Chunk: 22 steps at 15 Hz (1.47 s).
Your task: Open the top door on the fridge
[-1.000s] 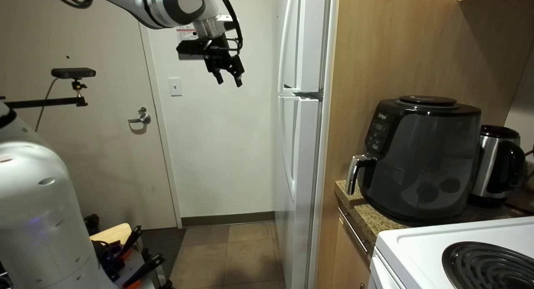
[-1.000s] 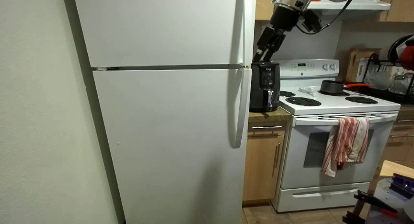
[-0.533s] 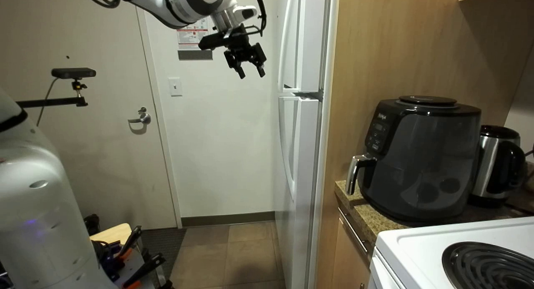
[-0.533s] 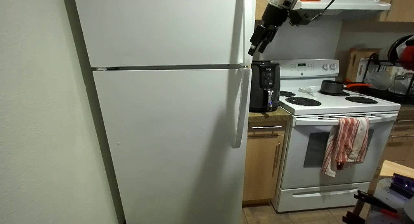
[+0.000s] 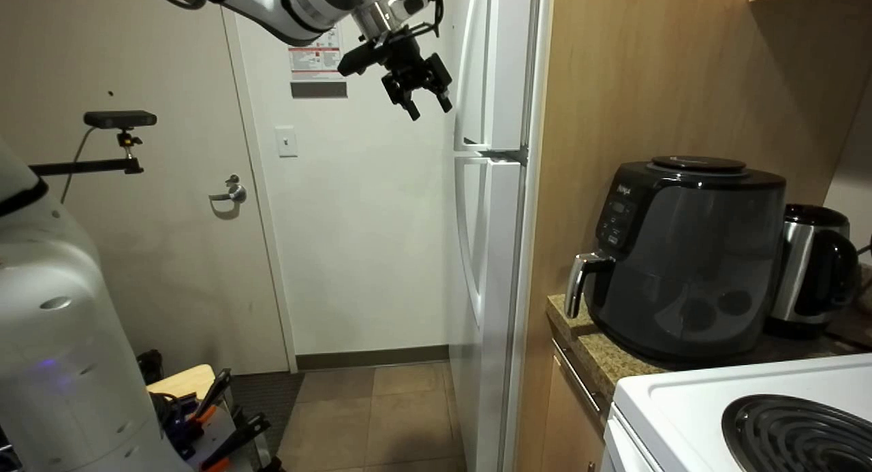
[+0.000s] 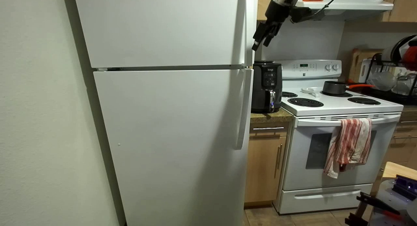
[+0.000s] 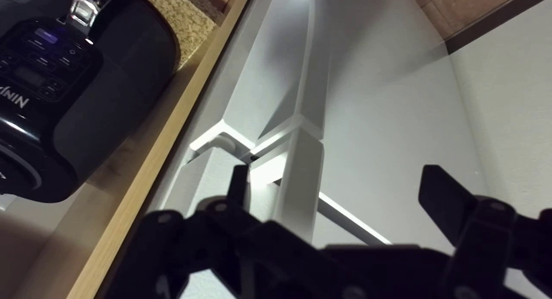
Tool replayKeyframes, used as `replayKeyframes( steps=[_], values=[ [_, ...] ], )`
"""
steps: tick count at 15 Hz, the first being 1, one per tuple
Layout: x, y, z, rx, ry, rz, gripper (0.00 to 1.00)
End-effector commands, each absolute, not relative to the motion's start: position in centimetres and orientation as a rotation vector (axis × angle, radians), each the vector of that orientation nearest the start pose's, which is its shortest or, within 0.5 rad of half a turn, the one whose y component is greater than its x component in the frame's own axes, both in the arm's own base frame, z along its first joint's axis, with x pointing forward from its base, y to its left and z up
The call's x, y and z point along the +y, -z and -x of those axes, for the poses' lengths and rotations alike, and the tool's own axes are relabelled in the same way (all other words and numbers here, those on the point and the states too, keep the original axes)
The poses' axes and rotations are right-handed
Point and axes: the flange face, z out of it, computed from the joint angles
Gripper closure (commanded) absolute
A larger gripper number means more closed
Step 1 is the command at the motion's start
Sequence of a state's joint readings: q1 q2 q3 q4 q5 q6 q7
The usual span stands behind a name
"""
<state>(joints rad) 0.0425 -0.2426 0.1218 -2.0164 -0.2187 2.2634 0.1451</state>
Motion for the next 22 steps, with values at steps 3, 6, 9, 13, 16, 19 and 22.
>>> replayKeyframes(
  steps=[3, 6, 9, 13, 16, 19, 22],
  values=[
    [9.3, -61.3, -52.4, -0.204, 0.947, 3.201, 0.00],
    [8.7, -61.0, -53.1, -0.239, 0.887, 3.117, 0.00],
    [7.4, -60.8, -54.0, -0.238, 0.828, 3.003, 0.00],
    [4.4, -61.6, -55.1, -0.286, 0.793, 2.902, 0.00],
    [2.0, -62.2, -55.8, -0.321, 0.785, 2.865, 0.00],
    [0.1, -62.6, -56.3, -0.361, 0.773, 2.825, 0.00],
    [-0.4, -63.0, -56.6, -0.407, 0.767, 2.751, 0.00]
  ],
)
